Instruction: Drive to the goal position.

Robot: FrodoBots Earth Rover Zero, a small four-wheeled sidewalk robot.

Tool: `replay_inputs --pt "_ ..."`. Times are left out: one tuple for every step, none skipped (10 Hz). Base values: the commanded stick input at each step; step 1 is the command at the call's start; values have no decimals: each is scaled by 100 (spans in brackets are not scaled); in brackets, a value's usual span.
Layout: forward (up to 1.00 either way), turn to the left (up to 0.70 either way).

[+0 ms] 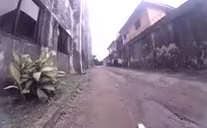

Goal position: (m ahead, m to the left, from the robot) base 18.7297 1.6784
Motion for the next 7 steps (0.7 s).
replay_inputs --pt "70 0" --pt "70 0" --pt "70 0" --pt "70 0" --pt "70 0" --pt "70 0" --pt "70 0"
